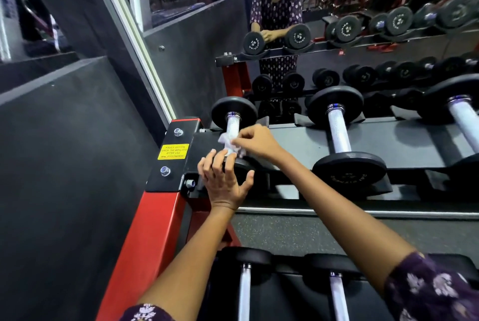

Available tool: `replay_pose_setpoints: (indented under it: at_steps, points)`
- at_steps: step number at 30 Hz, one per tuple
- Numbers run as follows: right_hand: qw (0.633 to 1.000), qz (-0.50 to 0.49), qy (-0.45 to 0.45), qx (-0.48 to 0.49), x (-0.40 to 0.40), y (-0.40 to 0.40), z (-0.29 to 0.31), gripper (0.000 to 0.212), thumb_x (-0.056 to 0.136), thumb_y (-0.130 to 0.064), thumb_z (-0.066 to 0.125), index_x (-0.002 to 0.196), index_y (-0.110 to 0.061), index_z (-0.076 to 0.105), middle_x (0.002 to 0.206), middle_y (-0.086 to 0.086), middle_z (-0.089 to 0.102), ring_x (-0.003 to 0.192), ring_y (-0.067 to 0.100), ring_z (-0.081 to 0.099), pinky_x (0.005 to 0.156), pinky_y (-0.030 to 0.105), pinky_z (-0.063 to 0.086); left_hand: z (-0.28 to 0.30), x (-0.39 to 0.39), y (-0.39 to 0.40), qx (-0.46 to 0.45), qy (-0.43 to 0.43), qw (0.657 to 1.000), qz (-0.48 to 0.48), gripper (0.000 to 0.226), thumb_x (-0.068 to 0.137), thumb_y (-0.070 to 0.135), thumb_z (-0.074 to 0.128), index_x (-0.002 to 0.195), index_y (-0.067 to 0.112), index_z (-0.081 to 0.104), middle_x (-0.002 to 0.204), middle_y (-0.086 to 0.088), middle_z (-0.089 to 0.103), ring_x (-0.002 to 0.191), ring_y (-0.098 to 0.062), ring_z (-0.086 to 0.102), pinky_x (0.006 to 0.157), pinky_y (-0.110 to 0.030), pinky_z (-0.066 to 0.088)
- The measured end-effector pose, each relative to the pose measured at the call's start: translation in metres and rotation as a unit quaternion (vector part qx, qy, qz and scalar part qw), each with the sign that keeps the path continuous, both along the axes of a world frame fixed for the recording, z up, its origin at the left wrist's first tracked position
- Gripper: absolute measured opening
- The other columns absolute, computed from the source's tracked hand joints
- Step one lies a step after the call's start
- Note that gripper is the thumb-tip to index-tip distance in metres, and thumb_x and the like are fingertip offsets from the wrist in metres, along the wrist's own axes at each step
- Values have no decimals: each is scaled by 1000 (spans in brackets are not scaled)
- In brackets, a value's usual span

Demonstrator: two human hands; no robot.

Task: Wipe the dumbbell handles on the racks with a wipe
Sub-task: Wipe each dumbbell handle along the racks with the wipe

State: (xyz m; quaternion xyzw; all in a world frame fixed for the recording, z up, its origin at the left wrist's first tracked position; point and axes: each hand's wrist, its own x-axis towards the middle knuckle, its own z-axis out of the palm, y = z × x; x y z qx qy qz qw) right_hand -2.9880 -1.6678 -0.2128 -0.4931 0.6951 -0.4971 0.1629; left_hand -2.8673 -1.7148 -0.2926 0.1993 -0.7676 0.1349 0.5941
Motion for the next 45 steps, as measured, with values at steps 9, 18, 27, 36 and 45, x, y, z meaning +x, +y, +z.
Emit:
replay_pose_setpoints:
  at_steps: [9,18,27,36,45]
  points:
    - [983,-151,-83,-70,12,-22,-2,10,74,-11,69,80,-3,68,74,8,66,68,15,54,62,19,38,1,0,0,-11,-3,1000,15,50,97,55,30,113,9,44,119,-9,42,111,-30,43,105,-43,23]
    - [940,-192,-269,-83,-2,-39,4,11,70,-3,71,69,-10,62,73,3,60,67,12,52,56,16,42,0,-1,-1,-10,2,1000,13,51,97,55,32,113,8,44,118,-10,42,111,-30,43,101,-46,28]
    - [855,-197,-462,-128,0,-61,-5,12,73,5,66,73,-5,72,67,8,63,63,19,56,57,27,46,-1,-2,-3,-5,3,1000,7,52,96,56,32,113,8,45,118,-10,43,111,-30,43,95,-50,33]
    - [800,-136,-579,-80,-10,-71,-4,10,80,8,55,89,3,57,83,16,59,77,27,61,72,37,52,-1,-2,-3,-10,3,1000,7,52,96,56,31,112,8,45,118,-10,43,110,-31,43,95,-50,33]
    - [800,-89,-585,-100,-17,-67,8,28,78,23,31,67,3,48,73,17,50,57,26,56,56,32,54,0,-3,-2,-8,4,1000,8,52,96,55,30,112,8,44,117,-10,43,110,-30,43,94,-50,34]
